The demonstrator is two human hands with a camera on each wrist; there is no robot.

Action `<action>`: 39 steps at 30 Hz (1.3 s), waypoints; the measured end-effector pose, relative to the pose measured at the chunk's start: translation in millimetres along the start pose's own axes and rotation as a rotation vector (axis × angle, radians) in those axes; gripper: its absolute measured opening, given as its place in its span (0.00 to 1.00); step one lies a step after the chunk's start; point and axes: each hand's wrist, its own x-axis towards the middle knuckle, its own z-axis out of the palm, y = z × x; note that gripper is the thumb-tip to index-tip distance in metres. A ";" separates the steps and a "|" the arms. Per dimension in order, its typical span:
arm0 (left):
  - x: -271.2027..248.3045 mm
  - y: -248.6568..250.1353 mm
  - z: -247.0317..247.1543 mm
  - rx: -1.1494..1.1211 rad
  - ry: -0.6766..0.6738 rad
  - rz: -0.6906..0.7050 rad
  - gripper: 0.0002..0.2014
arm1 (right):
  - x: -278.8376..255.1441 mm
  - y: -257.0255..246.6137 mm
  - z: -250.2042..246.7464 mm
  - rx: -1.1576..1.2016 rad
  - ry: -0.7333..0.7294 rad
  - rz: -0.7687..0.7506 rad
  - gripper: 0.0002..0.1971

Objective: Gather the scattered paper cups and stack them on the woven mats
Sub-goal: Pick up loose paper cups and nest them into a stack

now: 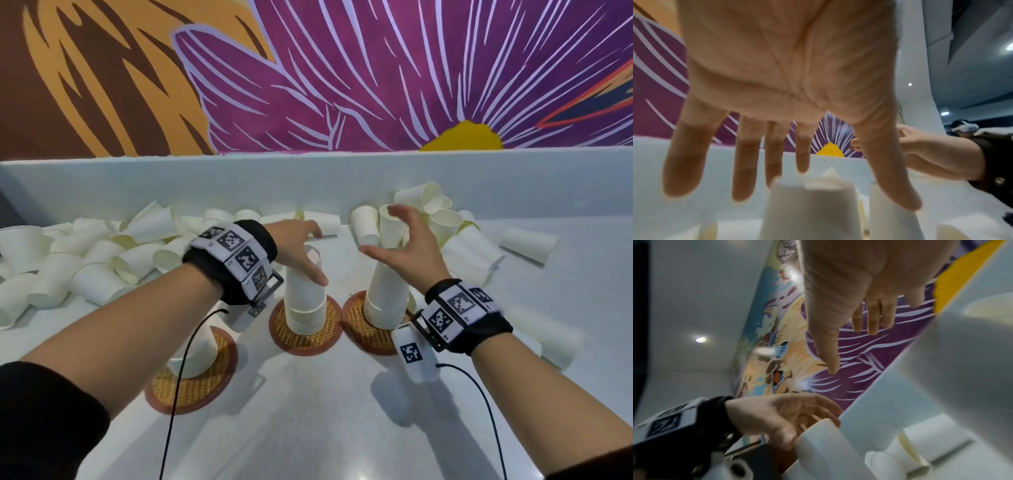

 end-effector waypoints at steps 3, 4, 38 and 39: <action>-25.3 -22.4 -22.0 0.037 -0.014 -0.047 0.37 | 0.8 -36.8 13.6 -0.029 0.053 -0.210 0.30; -34.9 -31.5 -27.1 0.071 -0.044 -0.072 0.36 | 0.3 -46.2 21.3 -0.017 -0.001 -0.244 0.29; -37.0 -203.6 -24.9 -0.491 0.221 -0.210 0.26 | 13.1 -121.9 152.2 -0.220 -0.252 -0.109 0.27; -38.1 -216.5 -30.0 -0.585 0.278 -0.255 0.22 | 12.6 -132.7 160.9 -0.178 -0.236 -0.158 0.22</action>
